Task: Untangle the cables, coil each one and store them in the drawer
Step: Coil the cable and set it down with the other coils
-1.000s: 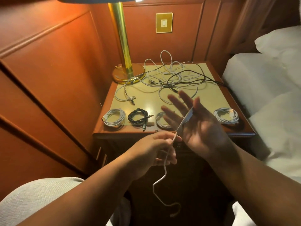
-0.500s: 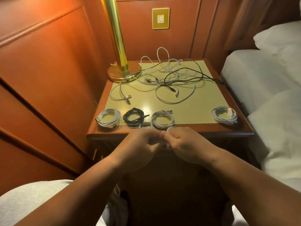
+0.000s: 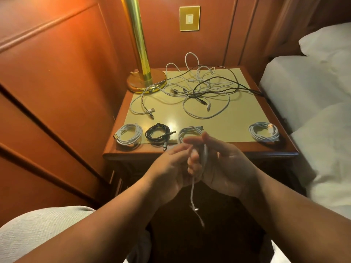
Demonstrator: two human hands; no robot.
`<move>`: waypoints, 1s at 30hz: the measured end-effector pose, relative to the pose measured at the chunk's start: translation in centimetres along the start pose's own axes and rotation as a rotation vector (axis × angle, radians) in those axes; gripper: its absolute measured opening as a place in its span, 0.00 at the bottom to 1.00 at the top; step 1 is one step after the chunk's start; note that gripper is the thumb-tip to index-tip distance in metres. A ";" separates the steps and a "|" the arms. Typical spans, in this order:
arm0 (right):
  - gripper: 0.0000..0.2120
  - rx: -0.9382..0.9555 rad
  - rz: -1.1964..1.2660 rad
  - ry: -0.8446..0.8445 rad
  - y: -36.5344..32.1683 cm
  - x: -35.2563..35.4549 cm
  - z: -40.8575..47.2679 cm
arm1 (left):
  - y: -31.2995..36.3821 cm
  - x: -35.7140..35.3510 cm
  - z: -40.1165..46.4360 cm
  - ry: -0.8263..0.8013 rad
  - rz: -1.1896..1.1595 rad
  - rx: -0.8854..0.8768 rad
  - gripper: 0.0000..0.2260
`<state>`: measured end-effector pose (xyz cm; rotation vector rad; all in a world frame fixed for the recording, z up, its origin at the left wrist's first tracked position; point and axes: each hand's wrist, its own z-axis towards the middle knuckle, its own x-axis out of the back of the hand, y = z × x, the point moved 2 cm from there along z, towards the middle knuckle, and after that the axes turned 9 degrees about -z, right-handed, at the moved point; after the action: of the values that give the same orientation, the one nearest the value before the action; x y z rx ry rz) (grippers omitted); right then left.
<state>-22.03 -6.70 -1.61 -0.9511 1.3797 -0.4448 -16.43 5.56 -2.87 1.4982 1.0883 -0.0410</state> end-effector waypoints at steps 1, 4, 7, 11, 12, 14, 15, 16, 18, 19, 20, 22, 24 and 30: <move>0.21 0.053 -0.004 0.026 -0.1 -0.1 0.0 | -0.3 0.1 0.1 0.025 0.019 0.017 0.09; 0.22 0.195 -0.151 0.175 -0.6 -0.3 -0.2 | -0.5 0.2 -0.1 0.070 0.110 0.094 0.09; 0.21 0.341 -0.589 0.321 -1.2 -0.5 -0.4 | -0.7 0.4 0.0 0.050 0.285 0.174 0.09; 0.13 0.370 -1.385 0.451 -1.3 0.9 -0.3 | -0.7 0.7 0.3 0.057 0.588 0.194 0.08; 0.11 0.279 -1.587 0.444 -1.1 1.2 -0.1 | -0.5 0.9 0.4 0.070 0.674 0.182 0.08; 0.12 0.035 -1.873 0.419 -0.5 1.3 0.1 | -0.1 1.1 0.4 0.077 0.858 0.173 0.06; 0.13 -0.068 -1.916 0.404 -0.2 1.3 0.1 | 0.1 1.3 0.4 0.067 0.938 0.162 0.05; 0.16 -0.167 -1.885 0.382 0.1 1.2 0.2 | 0.4 1.3 0.4 0.058 1.004 0.146 0.04; 0.26 -0.393 -1.689 0.325 0.6 1.2 0.3 | 0.7 1.4 0.3 0.062 1.113 0.095 0.03; 0.30 -0.509 -1.567 0.298 0.8 1.5 0.4 | 0.9 1.4 0.3 0.080 1.165 0.064 0.02; 0.33 -0.603 -1.446 0.281 0.9 1.7 0.5 | 1.1 1.4 0.2 0.099 1.206 0.030 0.03; 0.34 -0.663 -1.198 0.275 0.7 2.0 0.3 | 1.5 1.5 0.2 0.102 1.179 -0.050 0.05; 0.31 -0.619 -0.925 0.234 0.2 1.8 -0.1 | 1.6 1.8 0.4 0.082 1.068 -0.099 0.06; 0.26 -0.434 -0.085 -0.092 0.6 1.5 -0.2 | 0.6 -0.2 -0.1 0.029 0.489 -0.116 0.15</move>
<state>-22.05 -7.60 -2.98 -1.3698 1.3820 -0.1608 -16.19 5.62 -2.28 1.6249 0.7094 0.3790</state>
